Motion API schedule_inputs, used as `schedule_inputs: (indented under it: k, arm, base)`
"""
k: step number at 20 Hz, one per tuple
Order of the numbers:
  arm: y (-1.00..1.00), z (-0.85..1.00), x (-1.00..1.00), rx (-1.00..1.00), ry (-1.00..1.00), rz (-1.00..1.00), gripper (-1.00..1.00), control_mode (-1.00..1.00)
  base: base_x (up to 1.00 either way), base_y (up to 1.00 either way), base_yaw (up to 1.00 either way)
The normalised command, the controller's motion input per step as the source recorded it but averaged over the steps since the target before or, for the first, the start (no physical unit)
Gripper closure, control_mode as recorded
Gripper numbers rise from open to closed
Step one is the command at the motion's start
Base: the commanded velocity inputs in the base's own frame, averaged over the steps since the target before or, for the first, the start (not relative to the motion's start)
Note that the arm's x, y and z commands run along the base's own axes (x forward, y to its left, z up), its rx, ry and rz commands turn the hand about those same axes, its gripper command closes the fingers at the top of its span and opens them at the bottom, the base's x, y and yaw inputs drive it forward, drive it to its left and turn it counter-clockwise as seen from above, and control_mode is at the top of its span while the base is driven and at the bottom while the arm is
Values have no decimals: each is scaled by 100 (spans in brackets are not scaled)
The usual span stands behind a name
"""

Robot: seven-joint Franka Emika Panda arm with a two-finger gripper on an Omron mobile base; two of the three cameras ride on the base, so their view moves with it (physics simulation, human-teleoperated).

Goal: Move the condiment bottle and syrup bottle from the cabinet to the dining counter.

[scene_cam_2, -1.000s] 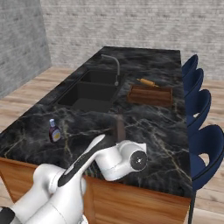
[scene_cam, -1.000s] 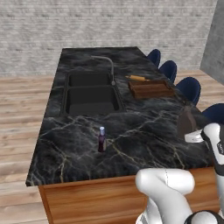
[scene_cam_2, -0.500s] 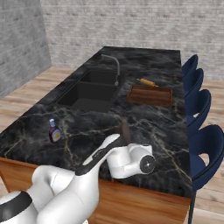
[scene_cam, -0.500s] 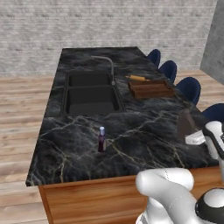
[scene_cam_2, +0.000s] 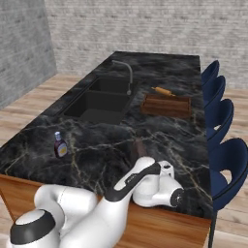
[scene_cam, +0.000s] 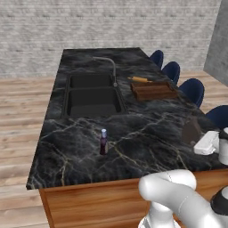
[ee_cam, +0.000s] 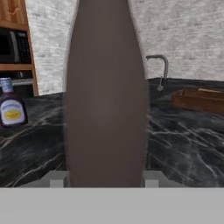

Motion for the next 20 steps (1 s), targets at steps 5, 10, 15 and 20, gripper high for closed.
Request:
schedule_inputs:
  k: [5, 10, 15, 20]
  arm:
    - [0, 0, 0, 0, -6, 5, 100, -100]
    - [8, -12, -4, 0, -2, 0, 100, -100]
    - [22, -29, -1, 0, -2, 0, 100, -100]
    - [15, -21, 0, 0, -1, 0, 100, -100]
  base:
    - [0, 0, 0]
    - [0, 0, 0]
    - [0, 0, 0]
    - [0, 0, 0]
